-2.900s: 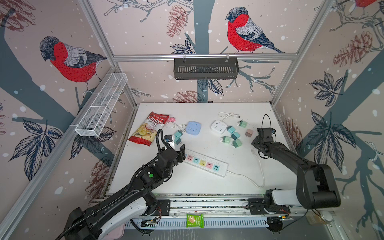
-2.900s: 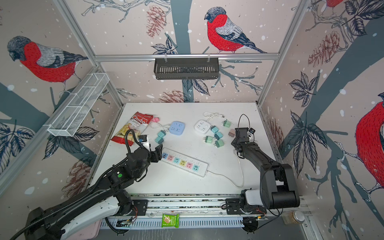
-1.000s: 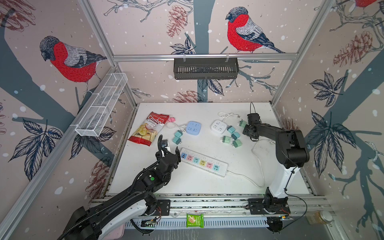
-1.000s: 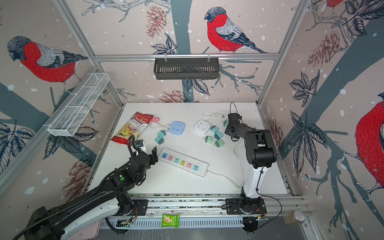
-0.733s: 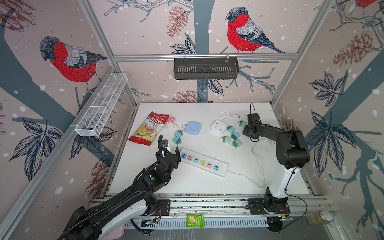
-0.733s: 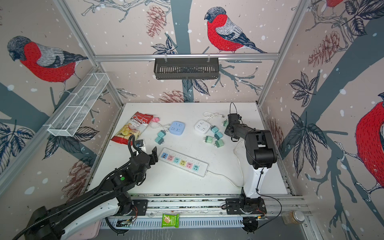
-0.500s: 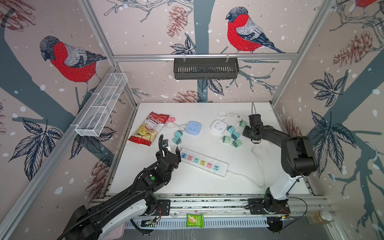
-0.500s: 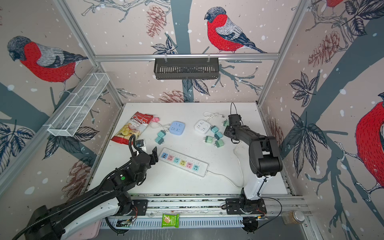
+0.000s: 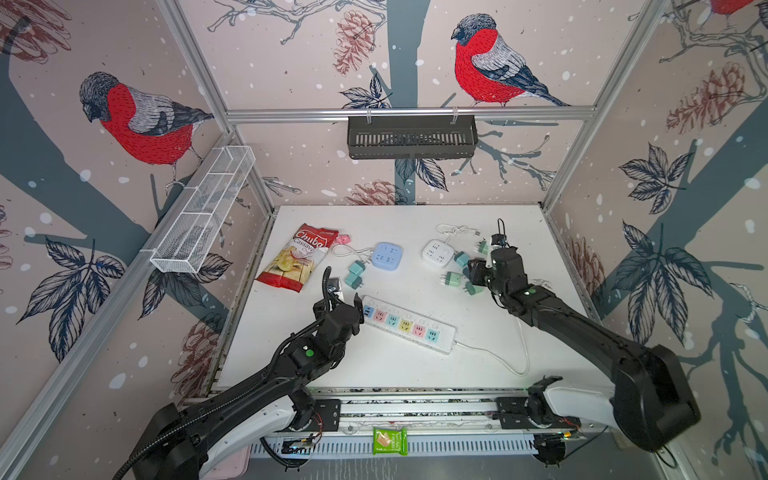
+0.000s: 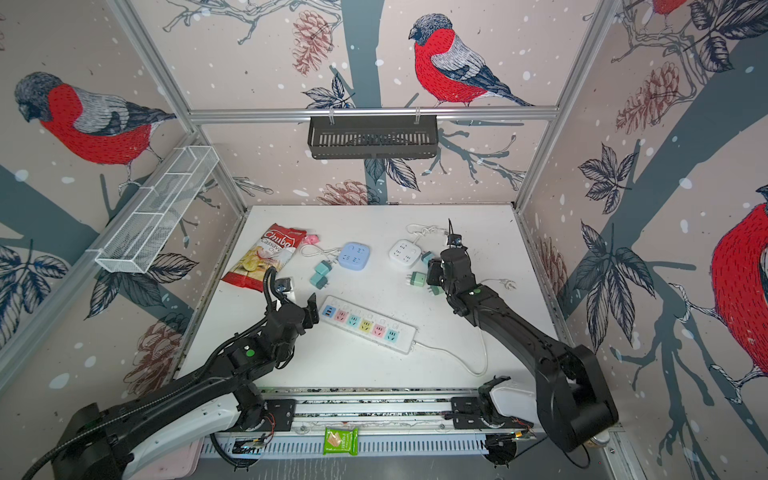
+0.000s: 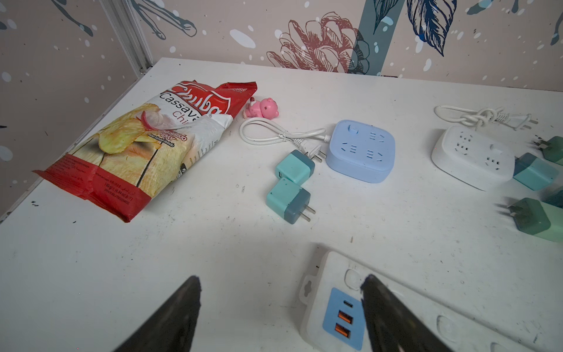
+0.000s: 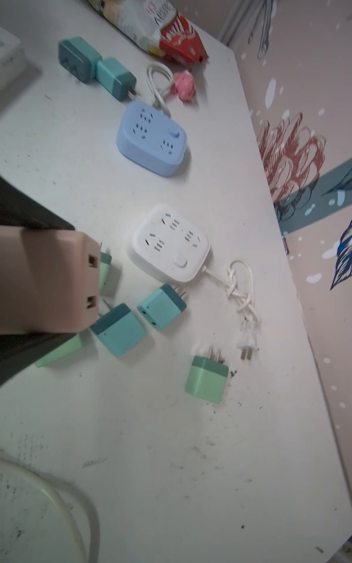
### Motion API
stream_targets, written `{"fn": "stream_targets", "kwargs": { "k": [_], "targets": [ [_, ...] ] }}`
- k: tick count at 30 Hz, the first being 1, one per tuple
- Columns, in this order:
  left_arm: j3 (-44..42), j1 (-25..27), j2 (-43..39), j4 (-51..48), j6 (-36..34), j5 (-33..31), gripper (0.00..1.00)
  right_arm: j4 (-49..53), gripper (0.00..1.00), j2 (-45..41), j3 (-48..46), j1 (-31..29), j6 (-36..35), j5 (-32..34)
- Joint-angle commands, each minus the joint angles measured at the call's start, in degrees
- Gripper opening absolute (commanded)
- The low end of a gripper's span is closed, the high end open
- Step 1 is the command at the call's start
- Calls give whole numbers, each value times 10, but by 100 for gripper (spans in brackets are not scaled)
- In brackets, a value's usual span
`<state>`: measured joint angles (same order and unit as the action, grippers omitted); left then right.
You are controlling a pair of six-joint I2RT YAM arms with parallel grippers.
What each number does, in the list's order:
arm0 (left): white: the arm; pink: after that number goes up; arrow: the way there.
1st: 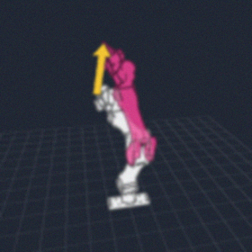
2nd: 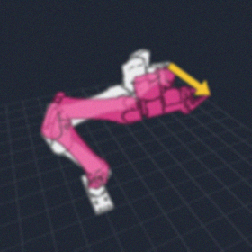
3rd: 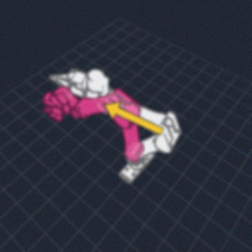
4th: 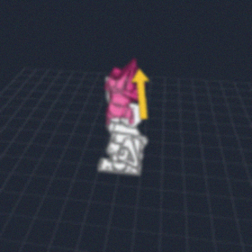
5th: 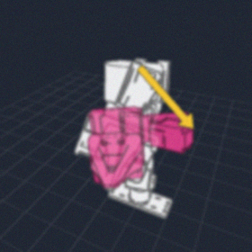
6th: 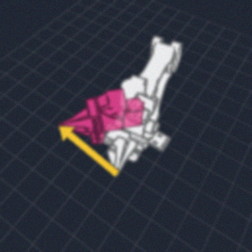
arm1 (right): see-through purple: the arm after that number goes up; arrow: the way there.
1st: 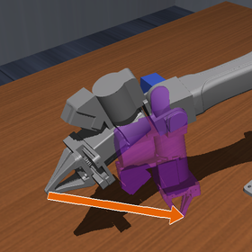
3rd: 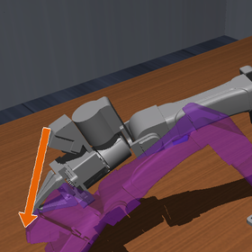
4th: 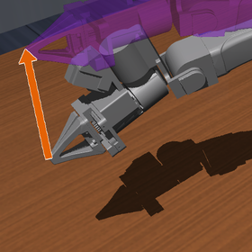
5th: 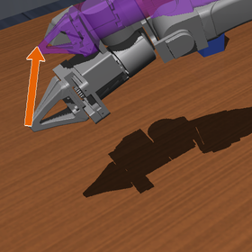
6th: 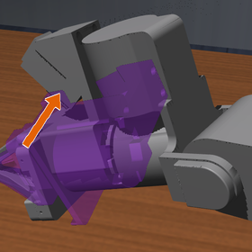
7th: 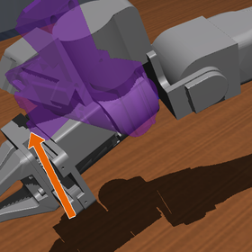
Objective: Insert the plug
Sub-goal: 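Lift the pink adapter with the right gripper toward the power strip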
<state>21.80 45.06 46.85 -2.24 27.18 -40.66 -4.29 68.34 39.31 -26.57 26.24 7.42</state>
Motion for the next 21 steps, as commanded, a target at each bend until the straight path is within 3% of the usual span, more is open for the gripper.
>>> {"fn": "stream_targets", "kwargs": {
  "k": [1,10,14,17,21],
  "targets": [
    [3,-2,-4,17,14,-11,83,-118,15,-60,-46,-45,-58,9],
    [-5,-1,-20,22,15,-10,83,-272,10,-238,-200,-123,-128,-13],
    [-5,-2,-22,23,13,-3,83,-323,4,-282,-249,-124,-174,-102],
    [-8,-2,-28,24,13,-2,83,-408,5,-297,-309,-128,-263,-262],
    [-11,-2,-34,27,11,0,83,-422,5,-300,-331,-148,-312,-290]
  ]
}}
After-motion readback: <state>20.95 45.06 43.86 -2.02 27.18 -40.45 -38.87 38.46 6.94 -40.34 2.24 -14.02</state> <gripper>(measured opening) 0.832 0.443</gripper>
